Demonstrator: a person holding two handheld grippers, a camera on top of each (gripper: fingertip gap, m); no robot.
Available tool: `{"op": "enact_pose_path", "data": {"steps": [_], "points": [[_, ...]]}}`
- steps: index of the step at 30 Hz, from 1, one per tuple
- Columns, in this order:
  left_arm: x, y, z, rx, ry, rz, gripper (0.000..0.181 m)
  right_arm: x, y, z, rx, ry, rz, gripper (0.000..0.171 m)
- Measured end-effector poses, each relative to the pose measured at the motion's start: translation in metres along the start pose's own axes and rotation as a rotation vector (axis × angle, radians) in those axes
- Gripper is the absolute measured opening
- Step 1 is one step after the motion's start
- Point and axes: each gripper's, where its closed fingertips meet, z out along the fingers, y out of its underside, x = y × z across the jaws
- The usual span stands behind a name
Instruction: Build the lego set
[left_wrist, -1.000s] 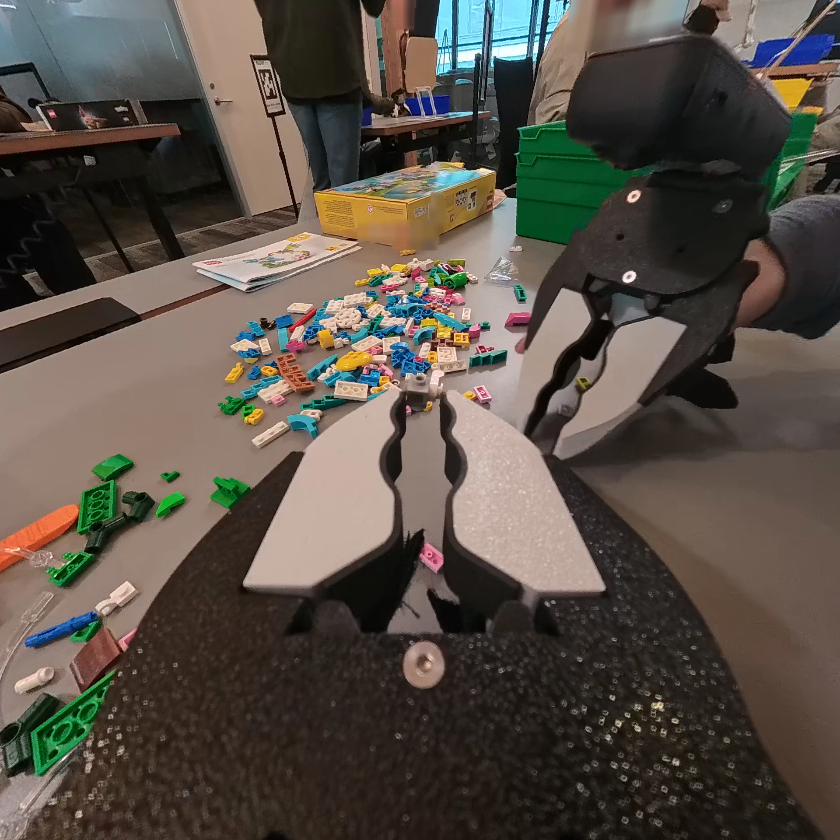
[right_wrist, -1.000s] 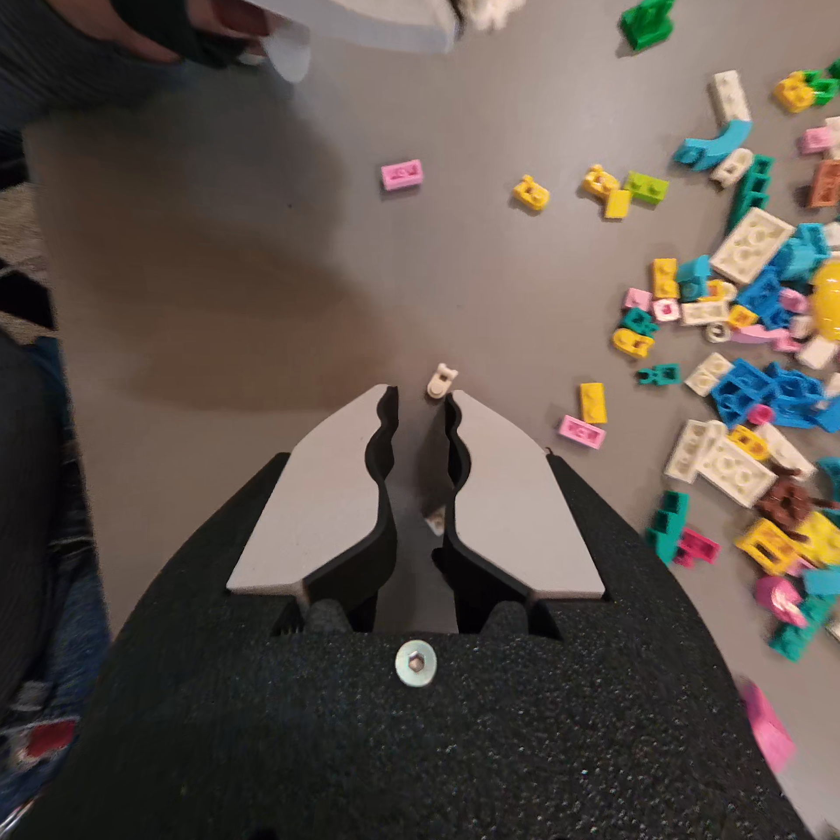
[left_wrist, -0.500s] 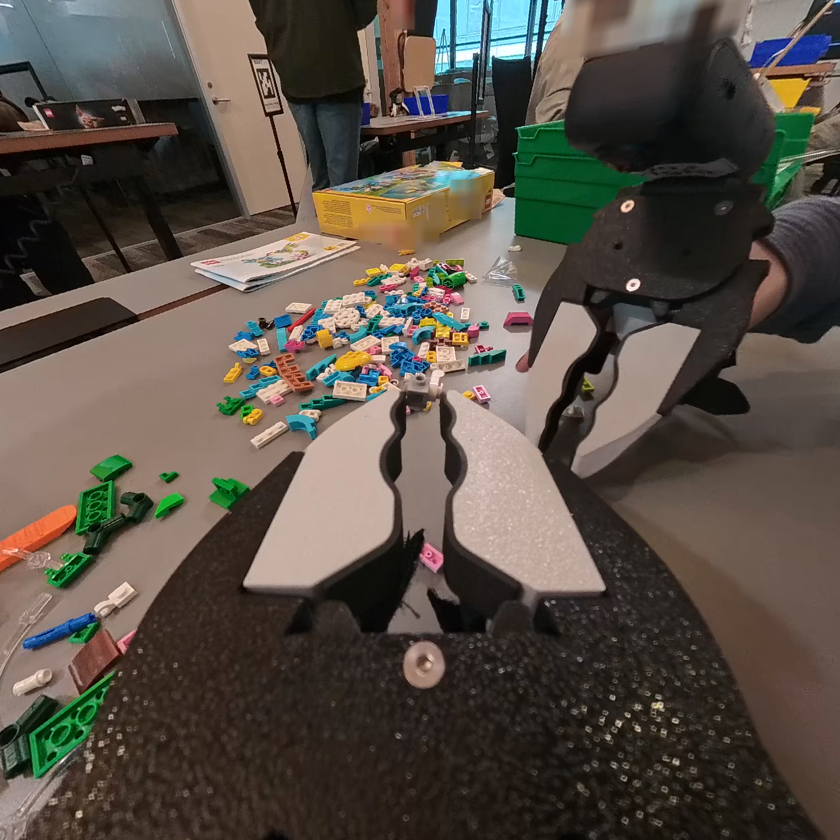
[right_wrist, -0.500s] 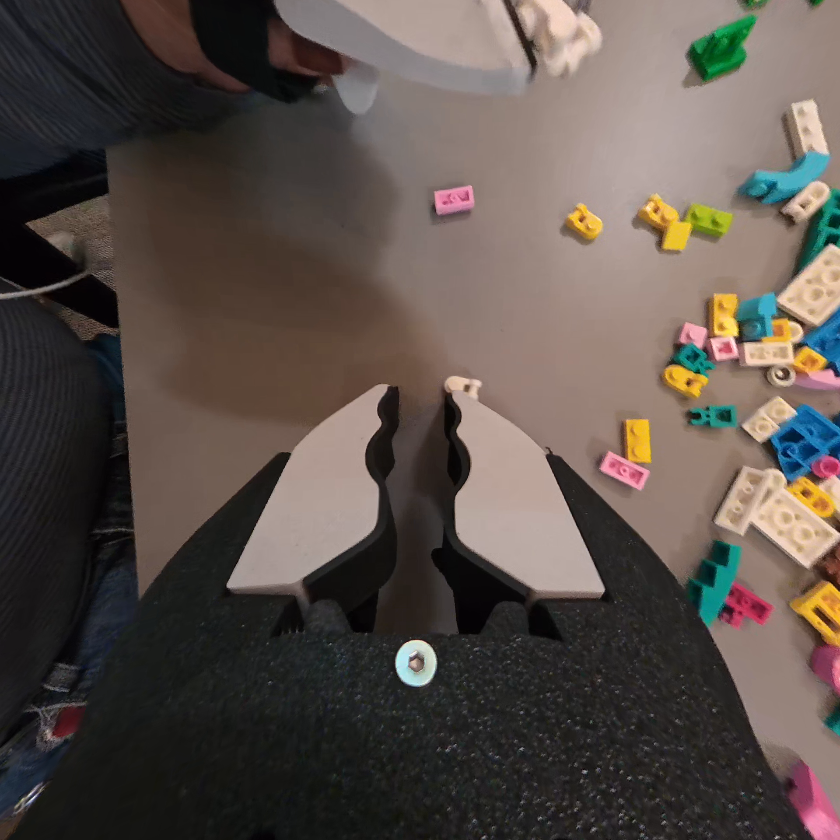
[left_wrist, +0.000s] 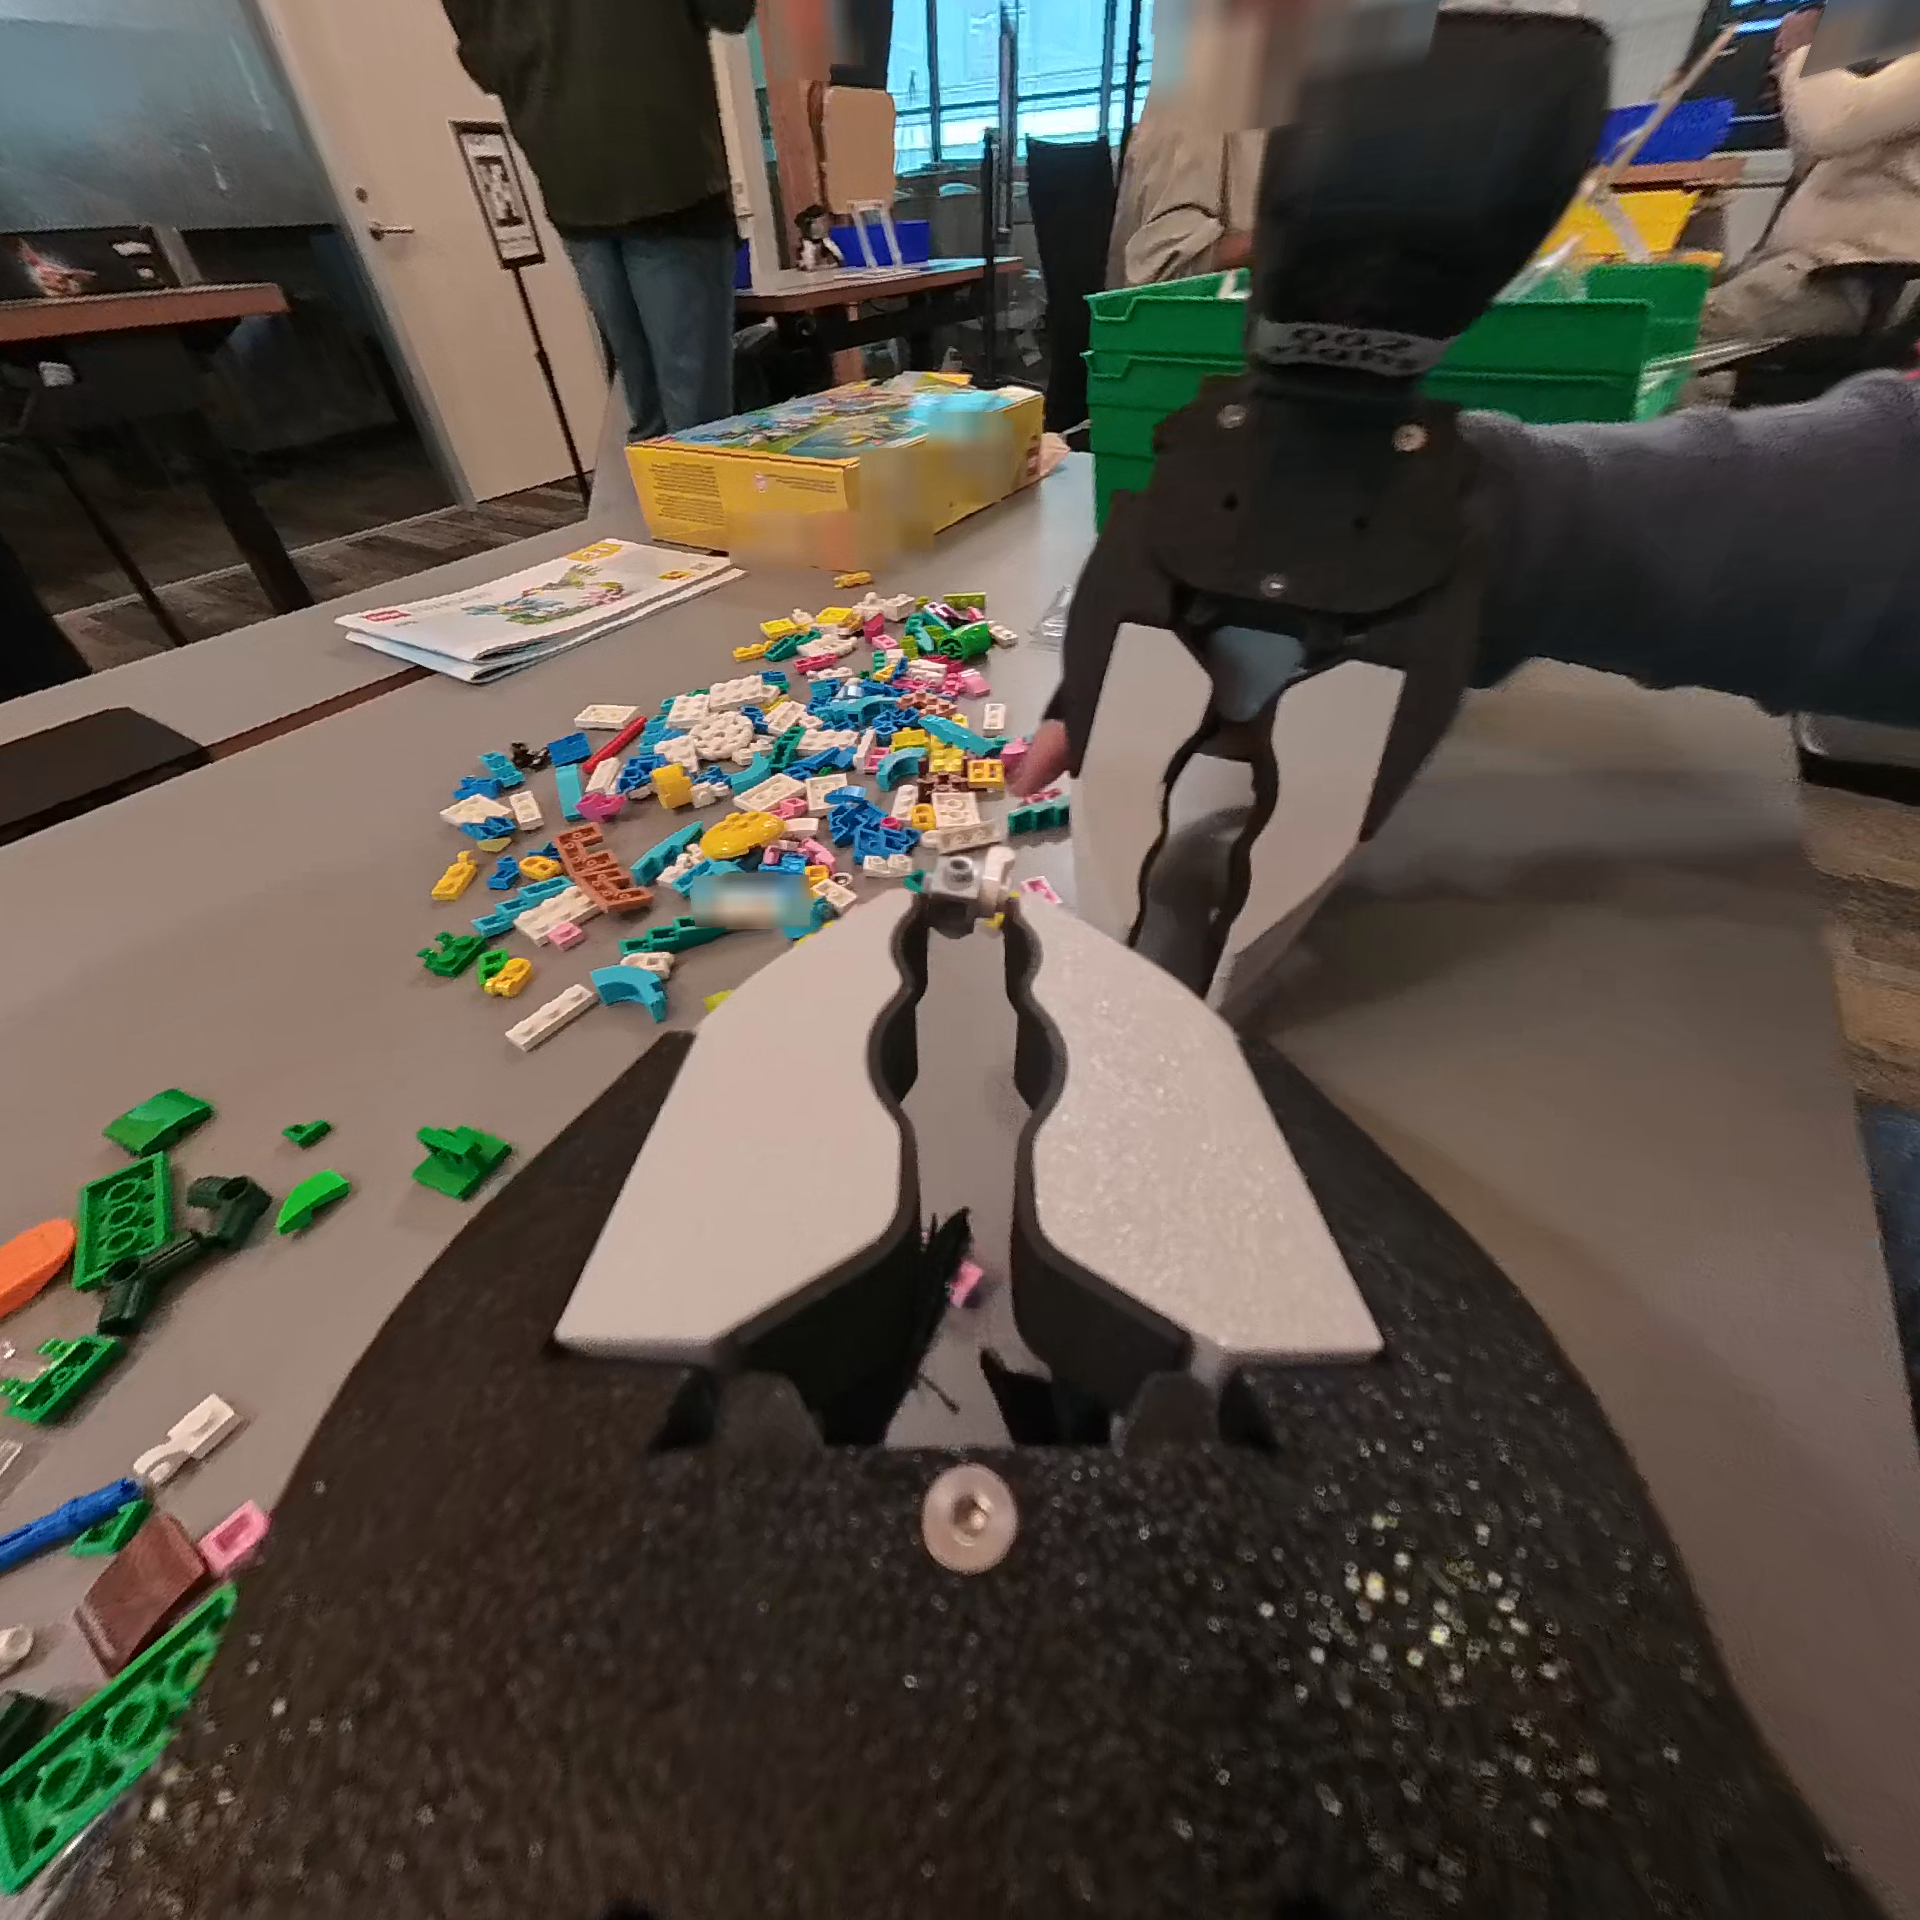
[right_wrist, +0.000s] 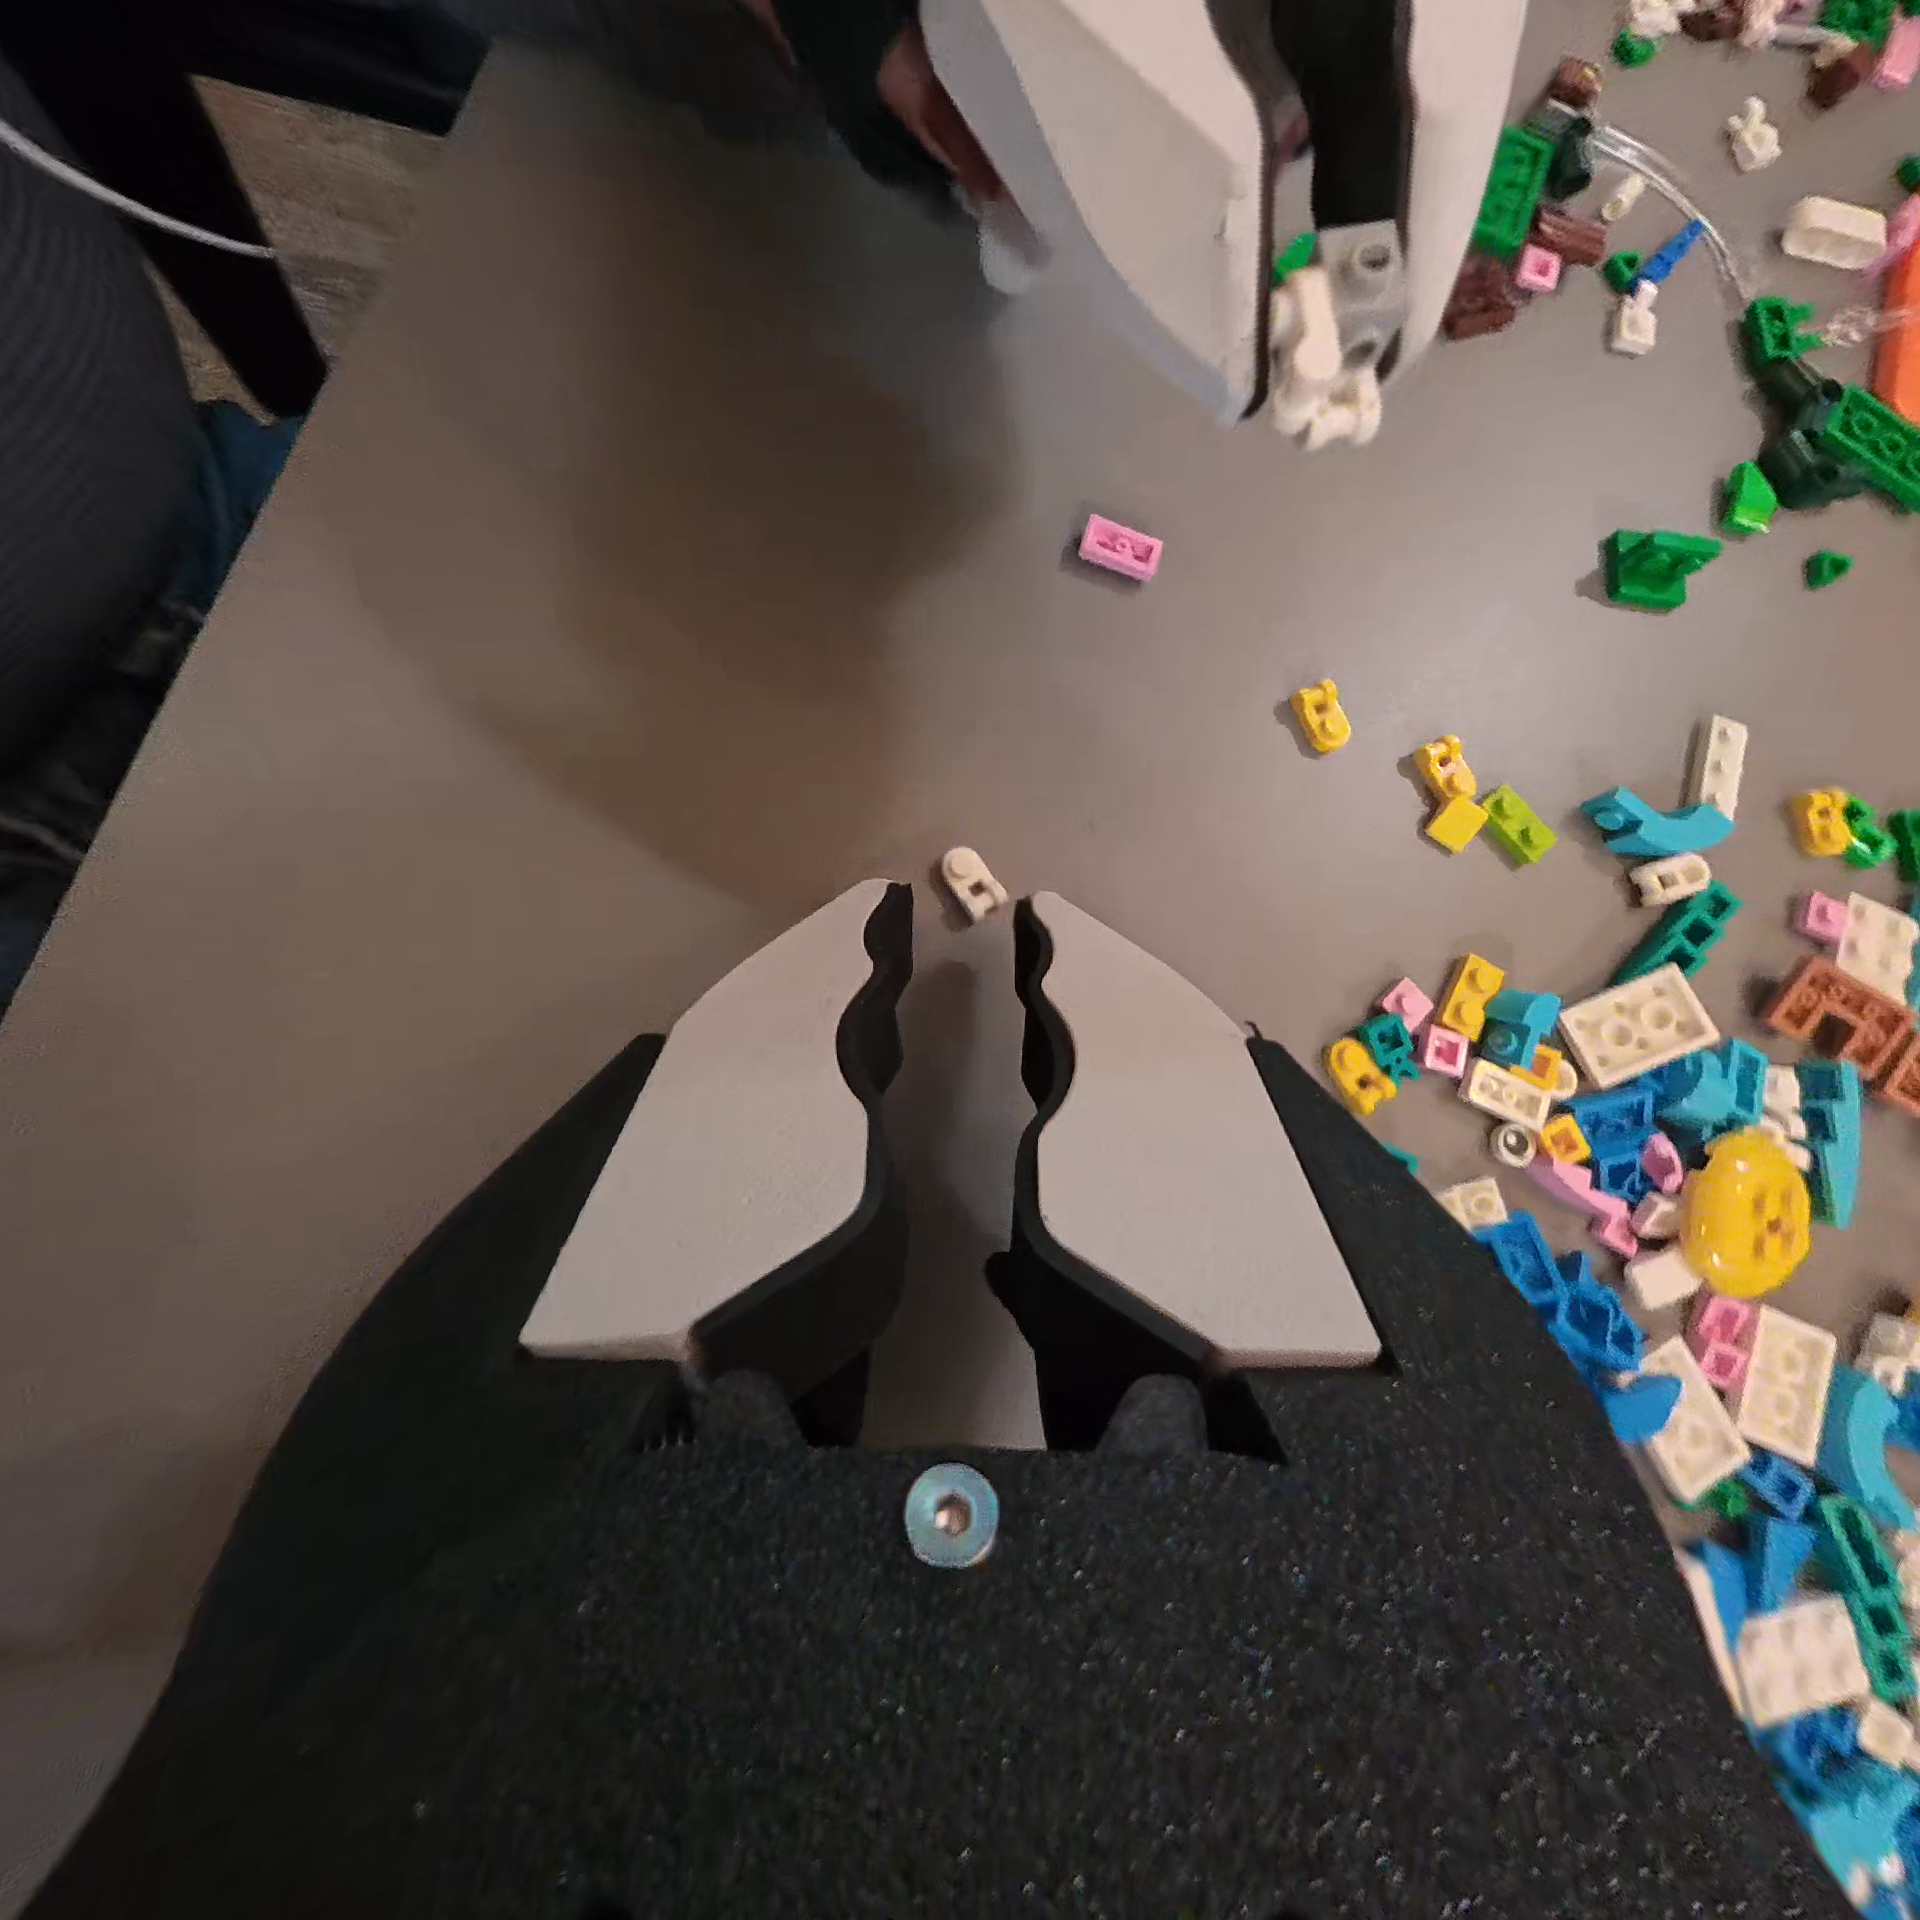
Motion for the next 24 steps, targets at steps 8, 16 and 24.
{"op": "enact_pose_path", "data": {"steps": [8,16,24], "points": [[0.012,-0.004,-0.004,0.032,0.134,-0.038,0.013,0.000,0.001,0.008,-0.064,-0.098,-0.119,0.019],[0.014,-0.005,-0.005,0.040,0.165,-0.053,0.013,-0.002,0.006,0.012,-0.103,-0.168,-0.175,0.011],[0.014,-0.005,-0.005,0.036,0.167,-0.054,0.013,-0.001,0.004,0.014,-0.071,-0.125,-0.146,0.016]]}}
